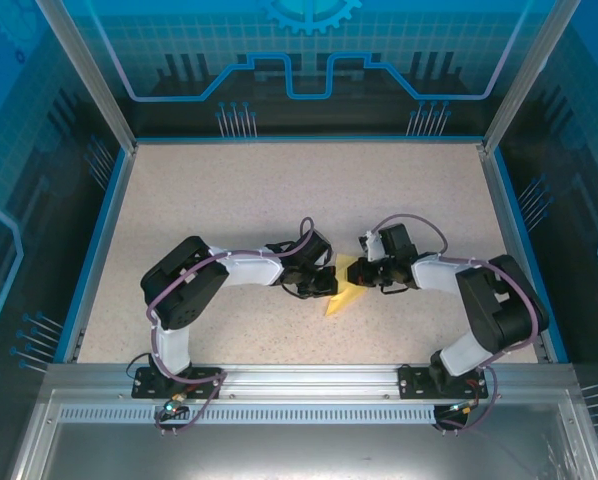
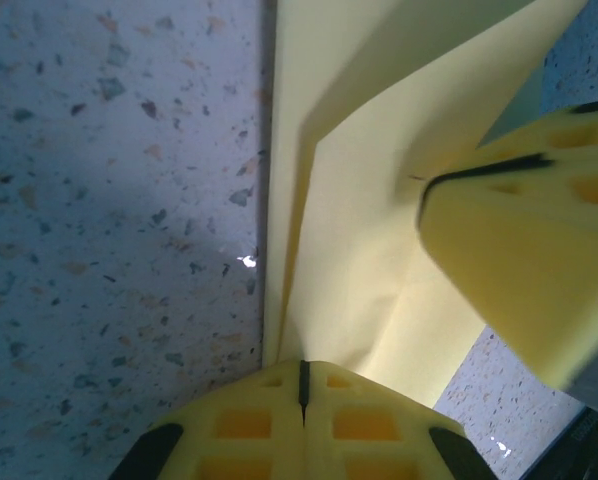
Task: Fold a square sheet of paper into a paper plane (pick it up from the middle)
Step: Fourth fold the wing at the center of the table.
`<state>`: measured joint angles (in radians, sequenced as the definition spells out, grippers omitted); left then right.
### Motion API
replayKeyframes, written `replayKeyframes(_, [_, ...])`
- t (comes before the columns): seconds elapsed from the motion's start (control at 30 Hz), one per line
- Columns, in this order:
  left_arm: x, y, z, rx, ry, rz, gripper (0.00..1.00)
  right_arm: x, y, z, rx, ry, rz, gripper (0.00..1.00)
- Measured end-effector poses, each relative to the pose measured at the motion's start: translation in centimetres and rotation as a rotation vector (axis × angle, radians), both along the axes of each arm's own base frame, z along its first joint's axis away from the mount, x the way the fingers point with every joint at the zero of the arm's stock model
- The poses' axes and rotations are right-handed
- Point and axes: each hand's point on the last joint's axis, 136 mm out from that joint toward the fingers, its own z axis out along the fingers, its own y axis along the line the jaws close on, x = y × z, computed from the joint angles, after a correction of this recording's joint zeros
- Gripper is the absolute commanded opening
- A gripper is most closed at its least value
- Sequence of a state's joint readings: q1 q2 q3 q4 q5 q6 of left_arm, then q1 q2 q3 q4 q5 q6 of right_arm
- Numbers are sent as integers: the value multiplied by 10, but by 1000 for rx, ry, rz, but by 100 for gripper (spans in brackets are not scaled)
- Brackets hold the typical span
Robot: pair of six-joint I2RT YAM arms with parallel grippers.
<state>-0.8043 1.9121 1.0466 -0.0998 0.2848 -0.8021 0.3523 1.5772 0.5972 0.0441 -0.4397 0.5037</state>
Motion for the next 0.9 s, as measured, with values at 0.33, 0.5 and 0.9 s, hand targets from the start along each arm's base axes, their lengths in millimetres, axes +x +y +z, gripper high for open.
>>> replayKeyframes(0.33, [-1, -1, -1, 3, -3, -2, 0, 31, -31, -7, 30, 27, -144, 2])
replayKeyframes(0.5, [0, -3, -1, -3, -8, -4, 0, 45, -39, -7, 58, 57, -199, 2])
replayKeyframes(0.9, [0, -3, 0, -6, -11, -5, 0, 91, -76, -3, 27, 60, -401, 2])
